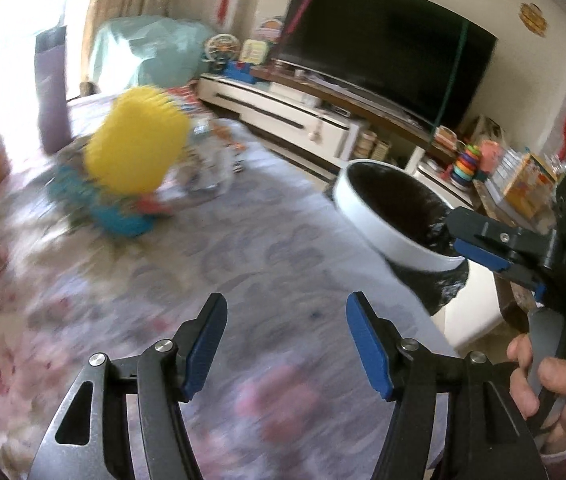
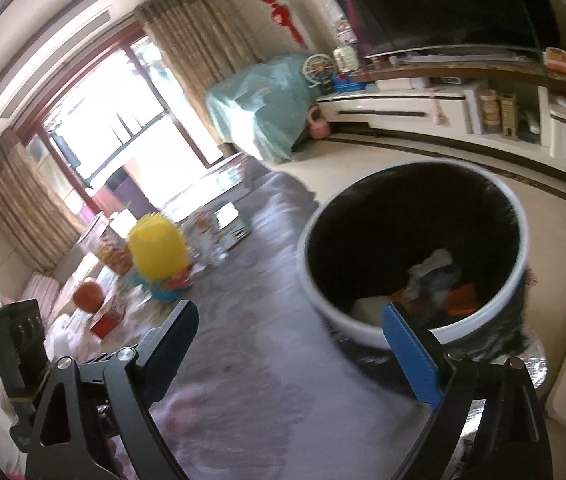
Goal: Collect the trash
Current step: 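Move both open tools back toward the items on the table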
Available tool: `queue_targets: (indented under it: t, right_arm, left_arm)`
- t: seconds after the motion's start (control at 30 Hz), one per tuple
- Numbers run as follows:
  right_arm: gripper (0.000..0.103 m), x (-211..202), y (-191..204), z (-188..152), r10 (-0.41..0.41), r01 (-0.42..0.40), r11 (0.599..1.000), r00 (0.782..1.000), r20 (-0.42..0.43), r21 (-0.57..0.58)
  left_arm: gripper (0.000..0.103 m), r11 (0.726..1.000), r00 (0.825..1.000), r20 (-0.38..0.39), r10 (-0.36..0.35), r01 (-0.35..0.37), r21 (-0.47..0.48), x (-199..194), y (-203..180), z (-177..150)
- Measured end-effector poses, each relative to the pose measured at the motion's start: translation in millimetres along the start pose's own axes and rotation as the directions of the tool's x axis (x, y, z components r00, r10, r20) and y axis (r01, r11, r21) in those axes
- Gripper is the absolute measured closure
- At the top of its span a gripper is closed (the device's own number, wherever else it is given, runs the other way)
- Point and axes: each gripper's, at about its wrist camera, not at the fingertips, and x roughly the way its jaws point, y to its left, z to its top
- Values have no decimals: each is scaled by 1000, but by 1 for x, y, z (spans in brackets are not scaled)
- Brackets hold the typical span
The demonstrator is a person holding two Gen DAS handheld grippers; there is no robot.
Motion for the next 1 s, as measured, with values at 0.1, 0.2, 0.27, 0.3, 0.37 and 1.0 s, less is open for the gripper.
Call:
queue_targets:
  t: [0.1, 0.2, 0.27, 0.3, 0.37, 1.0]
  right_arm:
    - [9, 8, 12, -8, 31, -31, 999, 999, -11, -7]
    - [9, 19, 23, -16, 45, -46, 999, 998, -40, -15]
    - [8, 25, 29, -21, 52, -53, 998, 997, -59, -19]
    - [9, 29, 32, -23, 57, -58, 998, 996, -69, -22]
    - [9, 34, 39, -27, 65, -68, 997, 995, -82, -31]
    - [8, 73, 95, -38, 131, -145, 986, 980, -147, -88]
  left_arm:
    - [41, 999, 1000, 5, 14, -14, -44, -11, 15, -10]
    - [41, 996, 999, 7, 40, -39, -80, -23, 30, -20]
    - [41, 994, 998, 9, 57, -56, -94, -31, 38, -24]
    - [41, 993, 998, 11, 66, -64, -102, -34, 41, -27]
    - [41, 991, 997, 13, 76, -74, -115, -40, 47, -29]
    - [39, 963, 985, 2, 174, -170, -211, -77, 109, -44]
